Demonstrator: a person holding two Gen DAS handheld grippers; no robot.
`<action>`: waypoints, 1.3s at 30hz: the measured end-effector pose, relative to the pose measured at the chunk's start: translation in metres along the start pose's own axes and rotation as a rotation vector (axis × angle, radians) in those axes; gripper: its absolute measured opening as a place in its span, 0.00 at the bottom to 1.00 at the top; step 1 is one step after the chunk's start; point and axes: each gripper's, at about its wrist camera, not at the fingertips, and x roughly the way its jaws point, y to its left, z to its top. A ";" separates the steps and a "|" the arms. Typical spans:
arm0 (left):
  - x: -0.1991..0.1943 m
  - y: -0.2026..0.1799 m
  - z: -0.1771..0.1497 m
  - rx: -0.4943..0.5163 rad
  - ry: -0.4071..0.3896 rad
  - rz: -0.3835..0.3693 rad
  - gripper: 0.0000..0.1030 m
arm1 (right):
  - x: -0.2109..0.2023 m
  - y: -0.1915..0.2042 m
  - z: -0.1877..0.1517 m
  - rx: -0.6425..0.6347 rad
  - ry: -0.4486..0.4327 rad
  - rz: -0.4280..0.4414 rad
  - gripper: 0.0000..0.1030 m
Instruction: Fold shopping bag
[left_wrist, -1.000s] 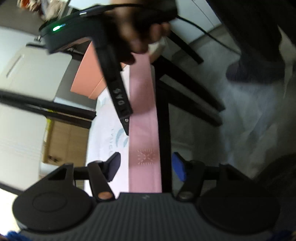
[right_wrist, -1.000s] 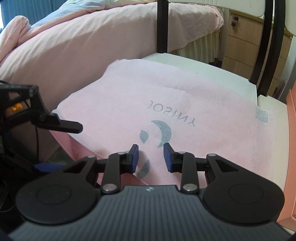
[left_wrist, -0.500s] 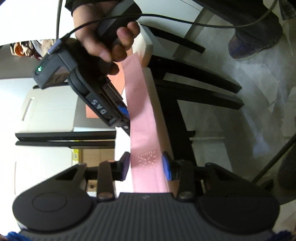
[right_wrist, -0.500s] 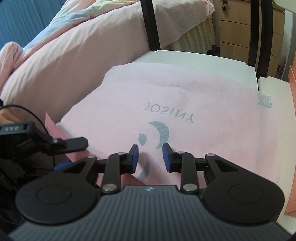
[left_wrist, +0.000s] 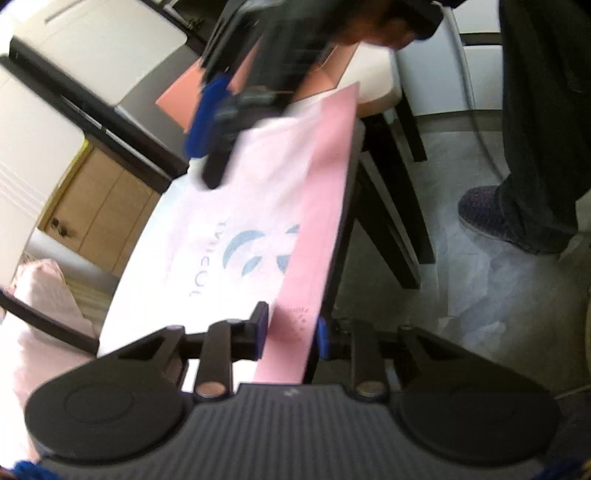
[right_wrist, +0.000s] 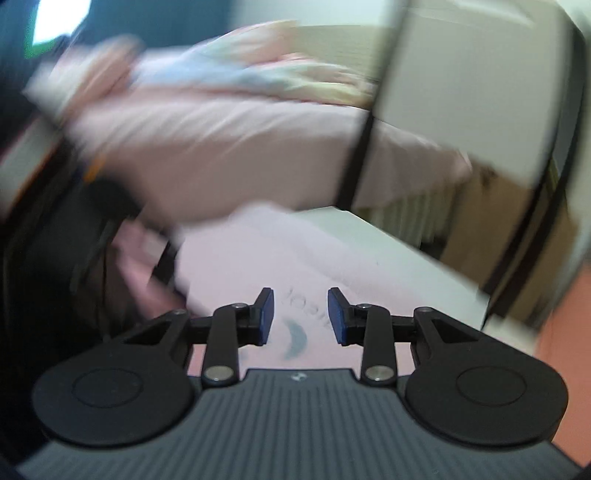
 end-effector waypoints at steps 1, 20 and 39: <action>0.000 0.000 0.000 0.005 0.000 -0.002 0.28 | -0.002 0.010 -0.002 -0.080 0.014 0.011 0.34; -0.015 0.023 0.006 -0.043 -0.033 -0.103 0.29 | 0.010 0.043 -0.016 -0.174 0.207 0.233 0.11; 0.007 0.107 -0.010 -0.693 -0.003 -0.452 0.06 | 0.005 -0.025 -0.021 0.284 0.106 0.251 0.13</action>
